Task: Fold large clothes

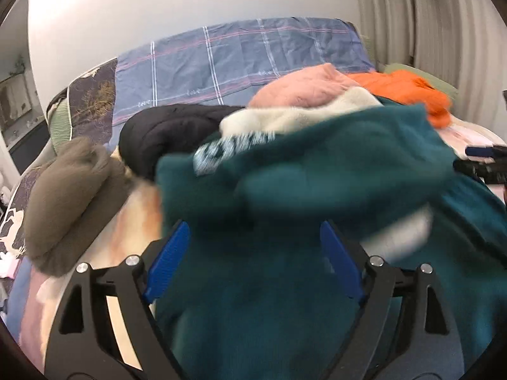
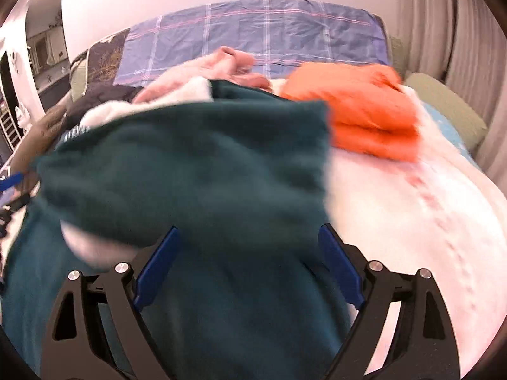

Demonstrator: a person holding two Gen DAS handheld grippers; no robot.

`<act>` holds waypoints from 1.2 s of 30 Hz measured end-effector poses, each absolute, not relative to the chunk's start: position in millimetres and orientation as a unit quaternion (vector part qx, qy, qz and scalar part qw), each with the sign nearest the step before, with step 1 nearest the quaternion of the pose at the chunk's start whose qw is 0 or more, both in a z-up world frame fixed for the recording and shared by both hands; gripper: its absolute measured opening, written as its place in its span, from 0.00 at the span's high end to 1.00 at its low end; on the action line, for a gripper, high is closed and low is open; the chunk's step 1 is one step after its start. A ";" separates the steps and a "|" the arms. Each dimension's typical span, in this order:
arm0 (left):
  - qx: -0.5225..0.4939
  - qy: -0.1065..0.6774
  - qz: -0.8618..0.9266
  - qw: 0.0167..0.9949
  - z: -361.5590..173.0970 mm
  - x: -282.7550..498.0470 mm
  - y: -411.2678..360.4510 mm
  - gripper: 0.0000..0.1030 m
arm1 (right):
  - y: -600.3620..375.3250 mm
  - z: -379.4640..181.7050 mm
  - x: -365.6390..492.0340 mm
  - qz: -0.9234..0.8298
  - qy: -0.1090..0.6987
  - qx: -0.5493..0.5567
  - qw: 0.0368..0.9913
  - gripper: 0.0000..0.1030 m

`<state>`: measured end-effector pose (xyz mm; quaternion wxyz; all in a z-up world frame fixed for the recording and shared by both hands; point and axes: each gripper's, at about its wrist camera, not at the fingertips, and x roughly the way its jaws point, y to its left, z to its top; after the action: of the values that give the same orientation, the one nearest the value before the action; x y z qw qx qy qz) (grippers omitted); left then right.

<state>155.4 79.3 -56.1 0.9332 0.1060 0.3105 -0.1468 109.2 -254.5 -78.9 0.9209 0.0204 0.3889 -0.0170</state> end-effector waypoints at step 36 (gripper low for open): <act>-0.089 0.436 -0.256 0.858 -136.7 12.8 165.8 0.16 | -292.2 -123.4 -73.4 0.090 0.428 0.238 0.867 0.44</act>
<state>12.8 165.8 -136.7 0.8582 -0.0887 0.4362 -0.2555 -73.4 -292.2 -123.4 0.8669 0.2385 0.4284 0.0904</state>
